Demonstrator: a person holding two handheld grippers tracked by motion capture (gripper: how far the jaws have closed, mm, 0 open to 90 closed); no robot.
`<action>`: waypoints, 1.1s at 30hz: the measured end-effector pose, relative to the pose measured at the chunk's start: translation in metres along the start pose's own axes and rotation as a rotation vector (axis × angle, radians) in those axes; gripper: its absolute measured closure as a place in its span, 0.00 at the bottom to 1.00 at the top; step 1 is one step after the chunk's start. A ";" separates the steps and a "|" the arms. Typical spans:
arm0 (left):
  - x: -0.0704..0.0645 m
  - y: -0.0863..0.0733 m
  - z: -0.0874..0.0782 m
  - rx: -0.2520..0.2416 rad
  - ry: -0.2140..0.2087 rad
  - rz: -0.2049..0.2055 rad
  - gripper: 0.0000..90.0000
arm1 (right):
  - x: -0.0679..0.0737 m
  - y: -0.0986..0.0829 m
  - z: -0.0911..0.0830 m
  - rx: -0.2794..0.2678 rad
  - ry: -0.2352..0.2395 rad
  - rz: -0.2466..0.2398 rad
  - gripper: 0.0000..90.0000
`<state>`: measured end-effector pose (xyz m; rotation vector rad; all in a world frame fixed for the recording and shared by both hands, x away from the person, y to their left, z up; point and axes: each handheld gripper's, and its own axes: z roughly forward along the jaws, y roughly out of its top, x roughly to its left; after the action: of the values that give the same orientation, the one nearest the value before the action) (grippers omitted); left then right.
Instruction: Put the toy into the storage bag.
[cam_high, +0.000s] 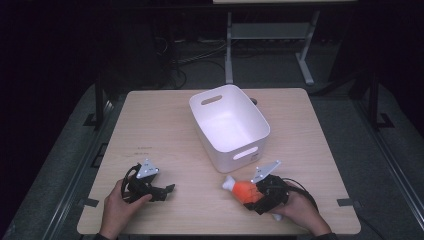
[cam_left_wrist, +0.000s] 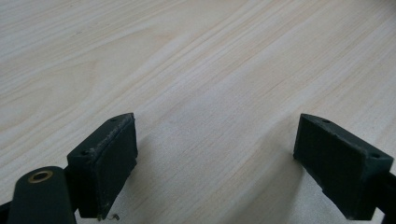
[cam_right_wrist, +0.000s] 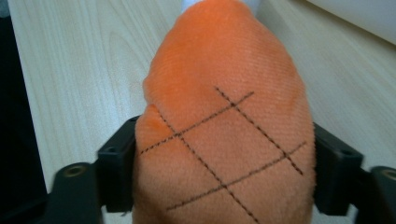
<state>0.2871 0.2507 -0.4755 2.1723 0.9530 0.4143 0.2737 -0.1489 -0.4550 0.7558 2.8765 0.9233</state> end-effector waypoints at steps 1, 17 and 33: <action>0.000 0.000 0.000 0.000 0.000 0.000 0.14 | 0.000 0.000 -0.001 0.000 -0.001 -0.002 0.31; 0.000 0.000 0.000 0.000 0.000 0.000 0.14 | -0.002 -0.009 -0.017 -0.023 -0.020 0.027 0.32; 0.000 0.000 0.000 0.000 0.000 0.000 0.14 | -0.015 -0.034 -0.046 -0.050 -0.087 0.081 0.32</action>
<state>0.2871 0.2507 -0.4755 2.1722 0.9530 0.4144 0.2642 -0.2048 -0.4383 0.8908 2.7560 0.9425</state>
